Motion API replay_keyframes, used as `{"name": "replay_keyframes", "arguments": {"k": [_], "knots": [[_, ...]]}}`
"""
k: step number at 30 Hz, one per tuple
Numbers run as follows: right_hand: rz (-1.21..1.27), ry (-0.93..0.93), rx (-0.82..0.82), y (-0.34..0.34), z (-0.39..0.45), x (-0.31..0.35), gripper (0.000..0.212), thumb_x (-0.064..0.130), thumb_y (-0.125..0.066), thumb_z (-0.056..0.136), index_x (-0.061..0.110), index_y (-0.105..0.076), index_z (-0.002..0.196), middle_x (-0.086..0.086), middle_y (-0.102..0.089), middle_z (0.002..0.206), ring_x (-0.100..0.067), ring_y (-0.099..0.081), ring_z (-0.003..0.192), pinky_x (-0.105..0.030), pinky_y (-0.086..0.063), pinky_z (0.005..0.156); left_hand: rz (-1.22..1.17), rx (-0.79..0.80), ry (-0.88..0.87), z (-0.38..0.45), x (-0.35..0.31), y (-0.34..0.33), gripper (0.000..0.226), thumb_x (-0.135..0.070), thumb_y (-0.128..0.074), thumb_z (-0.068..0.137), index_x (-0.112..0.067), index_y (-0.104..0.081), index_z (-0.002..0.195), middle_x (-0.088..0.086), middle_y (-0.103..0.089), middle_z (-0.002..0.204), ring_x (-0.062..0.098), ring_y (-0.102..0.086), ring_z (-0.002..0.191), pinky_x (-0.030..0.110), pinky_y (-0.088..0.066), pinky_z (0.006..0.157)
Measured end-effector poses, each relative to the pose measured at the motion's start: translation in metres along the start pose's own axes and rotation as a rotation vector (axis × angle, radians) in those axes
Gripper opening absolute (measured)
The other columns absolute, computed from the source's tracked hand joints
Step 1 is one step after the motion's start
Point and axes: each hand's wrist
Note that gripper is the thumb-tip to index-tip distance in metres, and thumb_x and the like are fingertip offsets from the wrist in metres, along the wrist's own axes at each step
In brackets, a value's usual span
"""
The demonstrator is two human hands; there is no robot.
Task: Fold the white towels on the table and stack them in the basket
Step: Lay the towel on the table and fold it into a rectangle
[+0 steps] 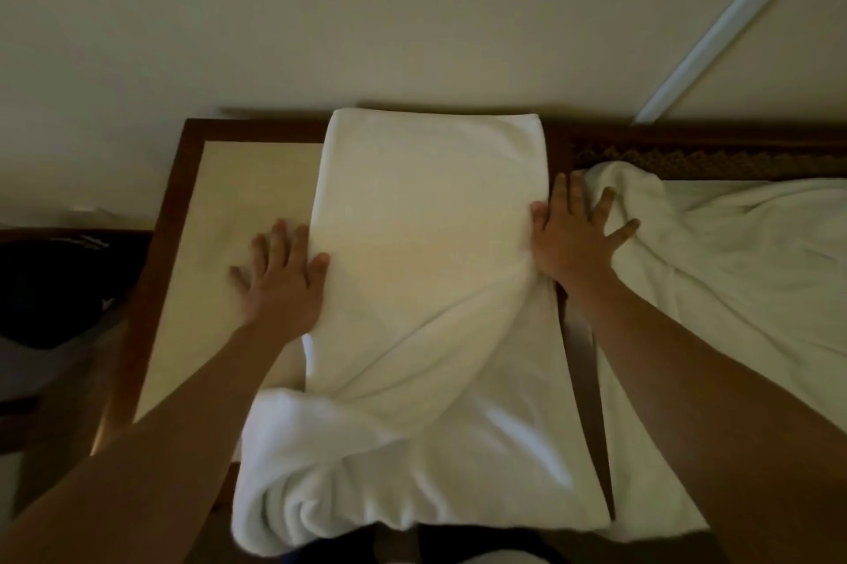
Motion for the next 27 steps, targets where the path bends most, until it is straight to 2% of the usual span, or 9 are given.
{"name": "replay_keyframes", "arguments": {"k": [2, 4, 6, 8, 10, 13, 18, 23, 27], "knots": [[0.082, -0.025, -0.037, 0.003, -0.02, -0.002, 0.062, 0.053, -0.014, 0.107, 0.029, -0.004, 0.163, 0.007, 0.003, 0.171, -0.035, 0.008, 0.156, -0.073, 0.004, 0.116, -0.128, -0.084, -0.025, -0.017, 0.011, 0.009, 0.049, -0.048, -0.043, 0.103, -0.03, -0.045, 0.149, 0.002, -0.034, 0.162, 0.031, -0.033, 0.147, 0.057, -0.029, 0.116], [0.166, 0.033, -0.111, -0.003, -0.056, 0.006, 0.06, 0.05, -0.022, 0.106, 0.026, -0.02, 0.161, 0.001, -0.009, 0.171, -0.035, -0.002, 0.156, -0.072, -0.003, 0.117, -0.393, -0.085, -0.098, -0.046, 0.019, 0.017, 0.027, -0.039, -0.061, 0.097, -0.028, -0.066, 0.121, 0.001, -0.059, 0.133, 0.017, -0.061, 0.115, 0.045, -0.052, 0.097], [0.18, 0.12, -0.162, -0.015, -0.095, 0.016, 0.055, 0.047, -0.03, 0.105, 0.024, -0.034, 0.155, -0.004, -0.019, 0.168, -0.035, -0.011, 0.155, -0.07, -0.011, 0.117, -0.536, 0.147, -0.227, -0.076, 0.029, 0.021, 0.015, -0.033, -0.07, 0.093, -0.04, -0.068, 0.106, -0.011, -0.058, 0.121, -0.004, -0.06, 0.098, 0.021, -0.056, 0.078], [0.176, 0.188, -0.194, -0.029, -0.132, 0.024, 0.052, 0.045, -0.033, 0.104, 0.023, -0.043, 0.15, -0.006, -0.026, 0.166, -0.035, -0.016, 0.154, -0.07, -0.017, 0.116, -0.548, 0.358, -0.321, -0.096, 0.043, 0.024, 0.021, -0.04, -0.072, 0.083, -0.045, -0.073, 0.103, -0.019, -0.05, 0.127, -0.01, -0.053, 0.109, 0.014, -0.049, 0.083], [0.17, 0.24, -0.218, -0.042, -0.164, 0.028, 0.048, 0.043, -0.037, 0.103, 0.022, -0.047, 0.146, -0.006, -0.028, 0.166, -0.035, -0.017, 0.154, -0.07, -0.018, 0.115, -0.632, 0.517, -0.273, -0.109, 0.05, 0.034, 0.032, -0.037, -0.069, 0.076, -0.027, -0.077, 0.104, -0.017, -0.046, 0.134, -0.006, -0.051, 0.117, 0.008, -0.043, 0.086], [0.211, 0.243, -0.202, -0.054, -0.208, 0.034, 0.045, 0.039, -0.041, 0.103, 0.024, -0.046, 0.145, -0.004, -0.026, 0.166, -0.033, -0.016, 0.154, -0.067, -0.019, 0.116, -0.45, 0.62, -0.23, -0.126, 0.055, 0.051, 0.043, -0.034, -0.066, 0.074, -0.018, -0.07, 0.114, -0.013, -0.055, 0.122, 0.01, -0.052, 0.115, 0.02, -0.042, 0.088], [0.466, 0.162, -0.206, -0.057, -0.279, 0.042, 0.046, 0.032, -0.052, 0.096, 0.022, -0.045, 0.14, -0.002, -0.038, 0.154, -0.029, -0.043, 0.136, -0.055, -0.041, 0.103, -0.271, 0.295, -0.307, -0.175, 0.073, 0.047, 0.021, -0.042, -0.073, 0.087, -0.027, -0.061, 0.095, -0.007, -0.064, 0.096, 0.017, -0.061, 0.089, 0.033, -0.048, 0.076], [1.139, -0.273, 0.378, -0.044, -0.333, 0.044, 0.058, 0.053, -0.064, 0.092, 0.012, -0.049, 0.13, -0.013, -0.063, 0.118, -0.031, -0.071, 0.089, -0.036, -0.055, 0.068, -0.228, 0.044, -0.451, -0.253, 0.064, 0.04, 0.014, -0.044, -0.06, 0.096, -0.031, -0.062, 0.099, -0.011, -0.063, 0.081, 0.011, -0.06, 0.075, 0.031, -0.046, 0.063], [1.333, -0.319, 0.643, -0.044, -0.367, 0.032, 0.05, 0.048, -0.074, 0.088, 0.007, -0.062, 0.114, -0.017, -0.071, 0.104, -0.034, -0.074, 0.082, -0.04, -0.06, 0.068, -0.3, 0.087, -0.522, -0.317, 0.039, 0.017, 0.012, -0.041, -0.061, 0.097, -0.032, -0.06, 0.105, -0.007, -0.066, 0.091, 0.011, -0.063, 0.077, 0.033, -0.053, 0.067]]}}
Point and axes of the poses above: each hand's wrist, its own z-axis towards the middle knuckle, its own y-axis out of the back of the hand, x = y × z
